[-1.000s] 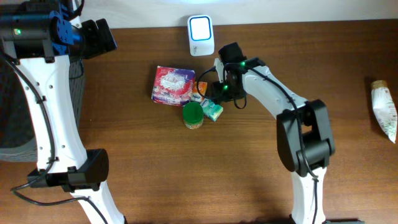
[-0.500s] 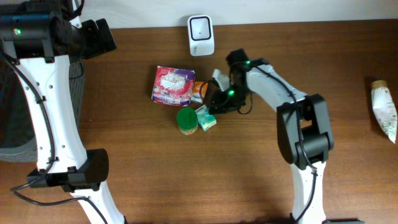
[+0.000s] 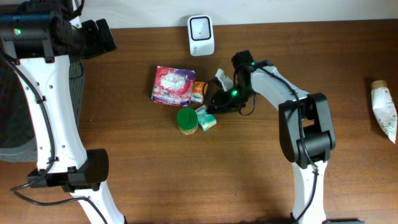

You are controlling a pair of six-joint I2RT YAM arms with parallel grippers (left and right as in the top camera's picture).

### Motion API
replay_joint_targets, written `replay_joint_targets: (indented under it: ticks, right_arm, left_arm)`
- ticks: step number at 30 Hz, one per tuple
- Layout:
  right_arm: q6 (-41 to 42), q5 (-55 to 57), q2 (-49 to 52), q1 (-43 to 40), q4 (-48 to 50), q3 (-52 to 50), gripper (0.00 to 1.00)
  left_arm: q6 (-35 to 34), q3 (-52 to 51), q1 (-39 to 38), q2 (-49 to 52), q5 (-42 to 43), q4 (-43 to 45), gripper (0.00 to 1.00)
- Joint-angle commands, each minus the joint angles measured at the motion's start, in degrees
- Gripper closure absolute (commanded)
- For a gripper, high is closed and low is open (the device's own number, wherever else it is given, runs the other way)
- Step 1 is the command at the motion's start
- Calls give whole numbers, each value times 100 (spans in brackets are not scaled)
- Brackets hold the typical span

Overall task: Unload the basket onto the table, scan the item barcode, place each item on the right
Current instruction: 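Grasp the green-white tissue pack with the right gripper and lift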

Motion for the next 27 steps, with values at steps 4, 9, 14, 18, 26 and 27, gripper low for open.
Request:
replay_joint_targets:
  ticks: [4, 9, 14, 18, 26, 27]
  right_arm:
    - [-20, -549, 81, 31, 518, -713, 57]
    - [282, -570, 81, 35, 485, -717, 90]
    - [251, -1510, 76, -107, 238, -380, 96]
    - [-68, -2236, 72, -743, -640, 632, 96]
    - [-1161, -4955, 68, -1320, -977, 1364, 96]
    - [-1248, -4955, 68, -1292, -979, 1364, 96]
  left_arm:
    - [46, 55, 15, -107, -42, -7, 1]
    - [46, 55, 15, -107, -44, -7, 1]
    - [46, 55, 15, -107, -44, -7, 1]
    - [48, 55, 15, -107, -44, -7, 1]
    - [46, 55, 20, -107, -44, -7, 1]
    - [46, 55, 20, -107, -42, -7, 1]
